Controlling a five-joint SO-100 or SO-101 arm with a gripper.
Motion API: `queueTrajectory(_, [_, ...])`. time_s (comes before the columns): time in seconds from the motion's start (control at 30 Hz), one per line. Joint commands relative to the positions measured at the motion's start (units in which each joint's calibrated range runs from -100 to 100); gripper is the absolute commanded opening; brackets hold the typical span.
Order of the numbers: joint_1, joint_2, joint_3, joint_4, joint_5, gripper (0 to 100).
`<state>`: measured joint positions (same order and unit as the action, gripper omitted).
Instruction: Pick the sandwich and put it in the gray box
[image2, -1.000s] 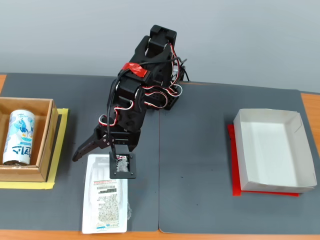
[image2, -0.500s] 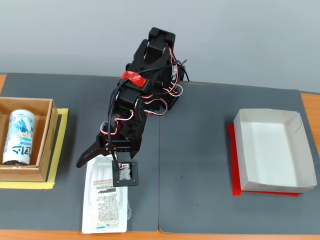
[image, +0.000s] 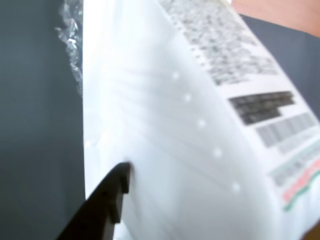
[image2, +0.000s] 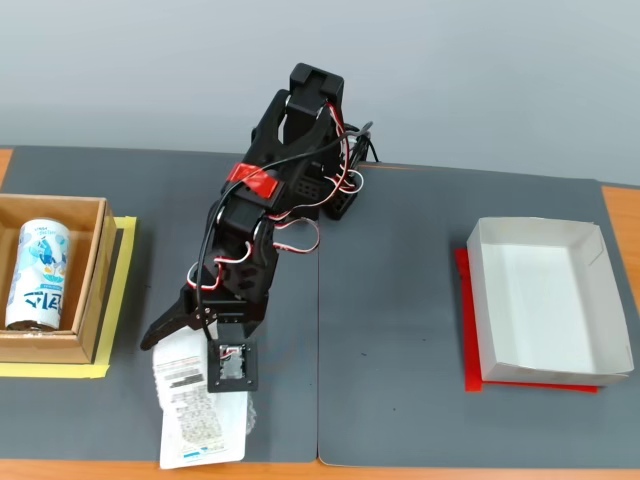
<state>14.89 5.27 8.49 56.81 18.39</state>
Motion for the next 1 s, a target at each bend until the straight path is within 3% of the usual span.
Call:
queueTrajectory(0.0, [1.12,0.88,-0.39,-0.91,0.18,45])
queueTrajectory(0.47, [1.26,5.03,-0.21,-0.91,-0.18,44])
queueTrajectory(0.57, [1.26,5.71,-0.21,-0.91,-0.18,35])
queueTrajectory(0.8, [1.26,6.22,-0.21,-0.91,0.18,4])
queueTrajectory(0.97, [1.26,5.71,-0.21,-0.73,0.13,2])
